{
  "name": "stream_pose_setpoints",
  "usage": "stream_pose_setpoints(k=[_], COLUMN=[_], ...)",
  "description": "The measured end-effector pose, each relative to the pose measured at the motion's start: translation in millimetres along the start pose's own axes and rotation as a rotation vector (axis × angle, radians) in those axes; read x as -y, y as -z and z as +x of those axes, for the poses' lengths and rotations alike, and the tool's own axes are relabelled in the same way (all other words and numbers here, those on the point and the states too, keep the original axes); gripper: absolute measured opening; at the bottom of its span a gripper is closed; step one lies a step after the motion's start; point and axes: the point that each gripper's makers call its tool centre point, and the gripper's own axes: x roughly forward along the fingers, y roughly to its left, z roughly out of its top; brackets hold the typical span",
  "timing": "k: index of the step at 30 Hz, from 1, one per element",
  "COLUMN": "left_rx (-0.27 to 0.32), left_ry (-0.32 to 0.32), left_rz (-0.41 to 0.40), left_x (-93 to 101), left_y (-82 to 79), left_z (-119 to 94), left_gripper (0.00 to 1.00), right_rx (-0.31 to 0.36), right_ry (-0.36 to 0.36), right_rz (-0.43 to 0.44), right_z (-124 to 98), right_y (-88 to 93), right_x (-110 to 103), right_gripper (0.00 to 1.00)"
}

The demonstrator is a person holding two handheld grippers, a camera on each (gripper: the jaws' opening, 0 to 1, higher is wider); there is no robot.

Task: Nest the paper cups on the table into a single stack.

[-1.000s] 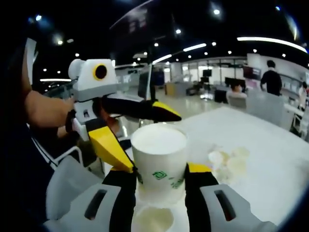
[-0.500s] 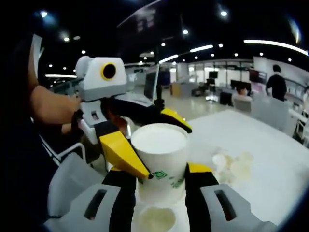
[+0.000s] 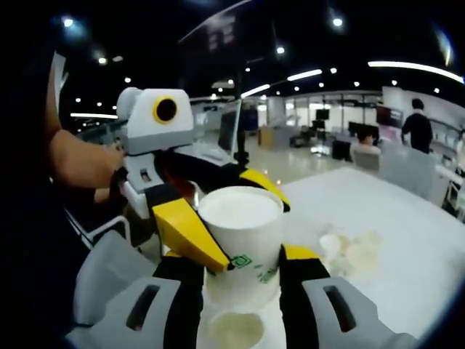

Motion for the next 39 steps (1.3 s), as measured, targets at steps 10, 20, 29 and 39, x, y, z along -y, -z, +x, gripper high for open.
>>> stream_pose_setpoints(k=[10, 20, 29, 39], left_rx=[0.016, 0.041, 0.060, 0.075], left_ry=[0.008, 0.016, 0.010, 0.028], left_rz=[0.005, -0.003, -0.016, -0.025], left_x=[0.7, 3.4, 0.7, -0.5], left_y=[-2.6, -8.6, -11.6, -13.4], left_z=[-0.1, -0.6, -6.8, -16.2], left_gripper=[0.38, 0.37, 0.37, 0.37], right_rx=[0.008, 0.029, 0.070, 0.075], right_ry=[0.007, 0.022, 0.062, 0.123], right_rz=[-0.006, -0.022, -0.058, -0.074], right_z=[-1.4, -8.4, -19.9, -36.9], right_y=[-1.6, -5.8, -12.1, -4.8], right_x=[0.4, 0.5, 9.5, 21.9], right_gripper=[0.39, 0.40, 0.53, 0.73])
